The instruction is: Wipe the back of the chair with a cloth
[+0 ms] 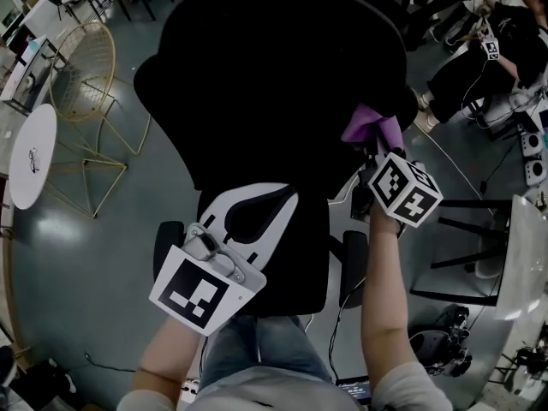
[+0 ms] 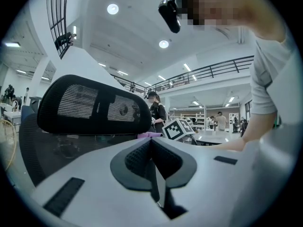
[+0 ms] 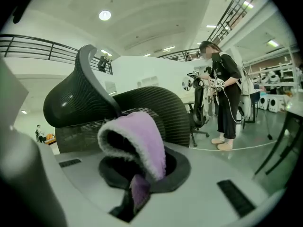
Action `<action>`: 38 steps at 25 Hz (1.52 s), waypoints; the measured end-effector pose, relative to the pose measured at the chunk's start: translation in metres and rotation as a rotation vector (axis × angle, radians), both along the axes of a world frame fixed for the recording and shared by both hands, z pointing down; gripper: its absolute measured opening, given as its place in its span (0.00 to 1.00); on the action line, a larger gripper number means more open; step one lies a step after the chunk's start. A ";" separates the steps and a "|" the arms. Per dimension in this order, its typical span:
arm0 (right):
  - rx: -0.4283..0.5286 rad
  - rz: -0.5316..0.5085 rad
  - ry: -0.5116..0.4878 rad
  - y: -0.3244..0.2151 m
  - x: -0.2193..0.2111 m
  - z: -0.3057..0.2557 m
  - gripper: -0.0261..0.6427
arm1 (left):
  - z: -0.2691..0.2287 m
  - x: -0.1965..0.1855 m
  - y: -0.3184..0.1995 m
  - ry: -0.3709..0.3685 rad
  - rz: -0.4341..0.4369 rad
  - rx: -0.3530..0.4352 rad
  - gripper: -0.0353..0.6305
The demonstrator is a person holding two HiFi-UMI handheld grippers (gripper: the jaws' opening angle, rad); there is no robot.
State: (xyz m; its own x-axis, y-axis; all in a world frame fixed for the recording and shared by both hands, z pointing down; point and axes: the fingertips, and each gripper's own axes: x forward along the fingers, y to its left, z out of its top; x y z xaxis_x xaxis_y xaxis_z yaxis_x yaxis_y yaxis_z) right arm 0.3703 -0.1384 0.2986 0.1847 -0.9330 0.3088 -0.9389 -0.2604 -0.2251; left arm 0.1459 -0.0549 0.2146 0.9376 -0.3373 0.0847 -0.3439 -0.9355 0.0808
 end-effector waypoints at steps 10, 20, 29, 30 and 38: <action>-0.004 0.069 0.015 0.021 0.033 0.000 0.11 | 0.002 0.010 0.004 0.003 0.030 -0.001 0.07; 0.010 0.049 0.018 0.021 0.029 0.007 0.11 | 0.012 0.017 0.007 -0.003 0.036 -0.023 0.07; -0.057 0.039 0.008 0.023 0.022 0.041 0.11 | 0.011 0.014 0.002 -0.001 0.030 -0.029 0.07; -0.060 0.039 0.012 0.022 0.021 0.041 0.11 | 0.011 0.012 0.001 -0.002 0.027 -0.029 0.07; -0.073 0.035 0.053 0.014 0.016 0.041 0.11 | 0.018 -0.001 -0.003 -0.006 -0.001 -0.035 0.07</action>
